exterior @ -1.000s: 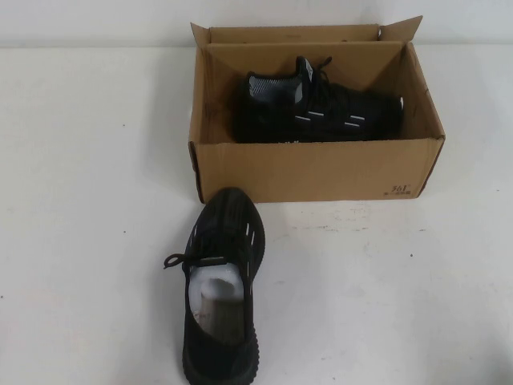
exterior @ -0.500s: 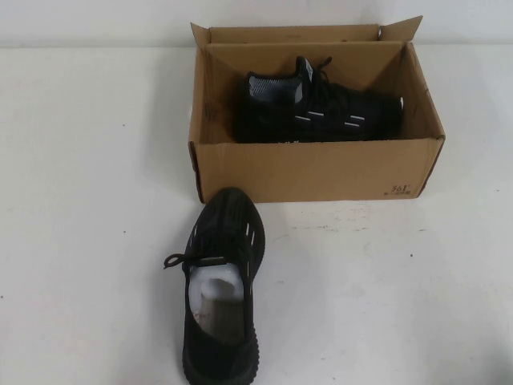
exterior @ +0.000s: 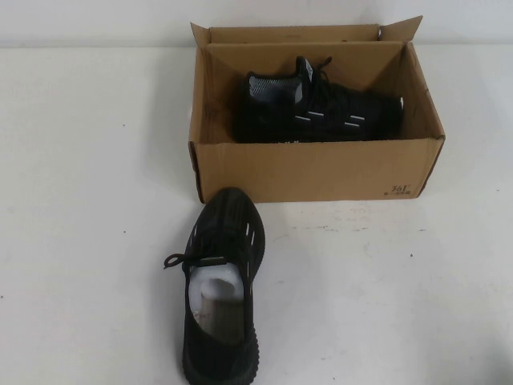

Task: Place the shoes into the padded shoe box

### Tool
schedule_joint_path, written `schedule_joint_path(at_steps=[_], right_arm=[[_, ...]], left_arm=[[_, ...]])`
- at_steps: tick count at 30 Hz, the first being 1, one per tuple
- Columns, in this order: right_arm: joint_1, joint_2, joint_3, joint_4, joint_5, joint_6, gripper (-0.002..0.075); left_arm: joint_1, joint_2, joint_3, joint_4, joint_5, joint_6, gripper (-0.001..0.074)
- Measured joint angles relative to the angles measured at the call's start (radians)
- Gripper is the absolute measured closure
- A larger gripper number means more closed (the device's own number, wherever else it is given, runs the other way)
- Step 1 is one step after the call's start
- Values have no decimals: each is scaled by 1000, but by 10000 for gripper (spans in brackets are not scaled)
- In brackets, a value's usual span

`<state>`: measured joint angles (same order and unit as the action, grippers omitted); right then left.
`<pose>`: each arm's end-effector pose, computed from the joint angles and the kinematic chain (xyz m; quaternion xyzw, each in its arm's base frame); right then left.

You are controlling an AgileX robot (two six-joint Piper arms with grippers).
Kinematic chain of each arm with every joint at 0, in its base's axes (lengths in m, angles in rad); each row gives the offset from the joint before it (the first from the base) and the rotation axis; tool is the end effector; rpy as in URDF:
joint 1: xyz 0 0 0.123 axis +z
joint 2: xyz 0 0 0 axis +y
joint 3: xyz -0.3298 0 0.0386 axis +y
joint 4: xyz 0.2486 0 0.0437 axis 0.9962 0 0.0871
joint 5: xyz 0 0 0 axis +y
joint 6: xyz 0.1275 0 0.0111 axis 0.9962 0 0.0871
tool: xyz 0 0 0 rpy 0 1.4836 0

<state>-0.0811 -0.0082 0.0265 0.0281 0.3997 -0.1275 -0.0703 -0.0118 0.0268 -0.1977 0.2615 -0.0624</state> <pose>0.0403 -0.0019 0.1564 -0.0115 0.8138 -0.0486 0.5791 0.0441 -0.0096 0.1742 -0.0542 0.7672 -0.1223 0.6273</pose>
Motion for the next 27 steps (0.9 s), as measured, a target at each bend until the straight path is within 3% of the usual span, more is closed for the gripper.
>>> schedule_joint_path(at_steps=[5, 14, 20, 27], right_arm=[[0, 0, 0, 0, 0, 0, 734], [0, 0, 0, 0, 0, 0, 734], [0, 0, 0, 0, 0, 0, 734], [0, 0, 0, 0, 0, 0, 734]], left_arm=[[0, 0, 0, -195, -106, -83, 739], [0, 0, 0, -280, -206, -98, 739], [0, 78, -171, -296, 39, -56, 739], [0, 438, -522, -290, 474, 262, 739]])
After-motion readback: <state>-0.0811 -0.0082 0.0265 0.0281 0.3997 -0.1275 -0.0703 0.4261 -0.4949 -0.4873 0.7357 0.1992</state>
